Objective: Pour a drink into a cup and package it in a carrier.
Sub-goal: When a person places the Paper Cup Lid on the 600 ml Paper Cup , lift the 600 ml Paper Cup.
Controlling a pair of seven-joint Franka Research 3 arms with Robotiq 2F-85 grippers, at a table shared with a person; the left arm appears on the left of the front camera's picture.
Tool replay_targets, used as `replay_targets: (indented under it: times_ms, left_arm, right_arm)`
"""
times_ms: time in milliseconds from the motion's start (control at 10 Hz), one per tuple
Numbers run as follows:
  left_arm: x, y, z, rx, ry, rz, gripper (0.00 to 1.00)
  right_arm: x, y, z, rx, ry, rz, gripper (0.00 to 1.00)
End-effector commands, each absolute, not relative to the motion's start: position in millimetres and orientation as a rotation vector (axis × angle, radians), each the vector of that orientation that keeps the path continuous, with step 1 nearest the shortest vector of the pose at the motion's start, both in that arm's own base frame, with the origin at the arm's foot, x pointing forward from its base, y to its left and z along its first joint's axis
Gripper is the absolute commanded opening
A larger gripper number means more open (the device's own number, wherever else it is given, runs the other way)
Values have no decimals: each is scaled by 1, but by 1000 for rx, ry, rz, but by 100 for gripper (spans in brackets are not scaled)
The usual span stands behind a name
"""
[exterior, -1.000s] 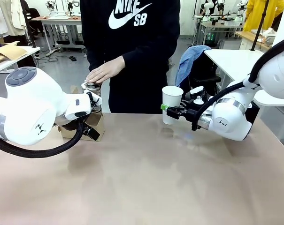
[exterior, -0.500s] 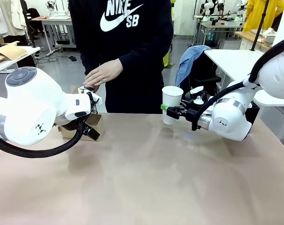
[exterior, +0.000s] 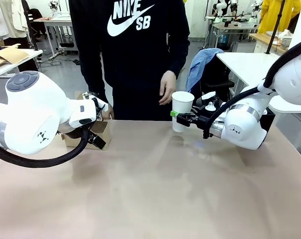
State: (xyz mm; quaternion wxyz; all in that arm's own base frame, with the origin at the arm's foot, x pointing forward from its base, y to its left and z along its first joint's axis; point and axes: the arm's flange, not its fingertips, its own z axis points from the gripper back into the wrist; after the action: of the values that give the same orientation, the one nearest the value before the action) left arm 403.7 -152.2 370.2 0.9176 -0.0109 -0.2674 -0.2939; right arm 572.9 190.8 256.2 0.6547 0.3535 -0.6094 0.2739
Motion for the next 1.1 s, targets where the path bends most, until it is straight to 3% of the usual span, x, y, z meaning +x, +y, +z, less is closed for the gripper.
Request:
replay_targets:
  times_ms: [0,1000]
  left_arm:
    - [404,-152,370,-24,-550,-605,100]
    - [404,-152,370,-24,-550,-605,100]
  right_arm:
    - [572,194,260,798,-1393,600,81]
    - [572,194,260,798,-1393,600,81]
